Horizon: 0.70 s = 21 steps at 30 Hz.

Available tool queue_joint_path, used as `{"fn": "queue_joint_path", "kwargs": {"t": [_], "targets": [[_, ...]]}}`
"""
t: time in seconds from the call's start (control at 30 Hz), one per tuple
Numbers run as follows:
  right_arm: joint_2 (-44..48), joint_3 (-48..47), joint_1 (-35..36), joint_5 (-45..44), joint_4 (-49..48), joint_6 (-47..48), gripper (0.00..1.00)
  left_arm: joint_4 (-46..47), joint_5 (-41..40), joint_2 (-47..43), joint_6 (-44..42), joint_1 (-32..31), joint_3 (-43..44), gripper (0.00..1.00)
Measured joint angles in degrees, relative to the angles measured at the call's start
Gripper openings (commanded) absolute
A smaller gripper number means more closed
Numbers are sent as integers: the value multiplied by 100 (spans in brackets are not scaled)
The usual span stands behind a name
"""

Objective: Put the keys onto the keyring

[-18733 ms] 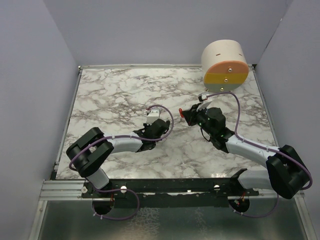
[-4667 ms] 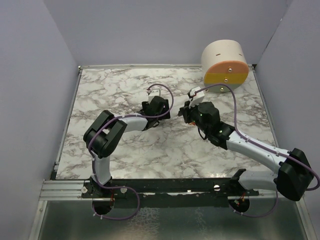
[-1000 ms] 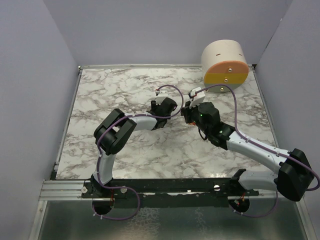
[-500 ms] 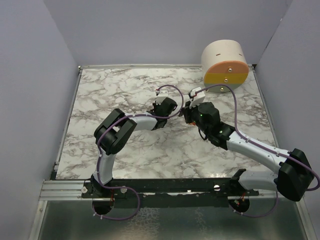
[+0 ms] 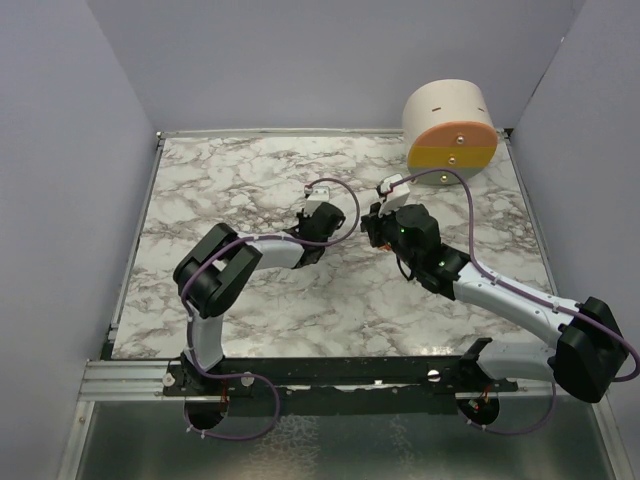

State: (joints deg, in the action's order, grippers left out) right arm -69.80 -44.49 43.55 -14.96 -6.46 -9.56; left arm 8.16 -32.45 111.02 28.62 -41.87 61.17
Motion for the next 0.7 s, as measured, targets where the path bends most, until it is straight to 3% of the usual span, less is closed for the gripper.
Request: {"fn": "queue_joint_path", "kwargs": {"t": [0.27,0.7], "targets": [[-4,0,0,-24,0,0,1,-17,258,-553,-278,17,-455,0],[-4,0,0,-42,0,7,1,85,1036,-616,-616,57,-643,0]]}}
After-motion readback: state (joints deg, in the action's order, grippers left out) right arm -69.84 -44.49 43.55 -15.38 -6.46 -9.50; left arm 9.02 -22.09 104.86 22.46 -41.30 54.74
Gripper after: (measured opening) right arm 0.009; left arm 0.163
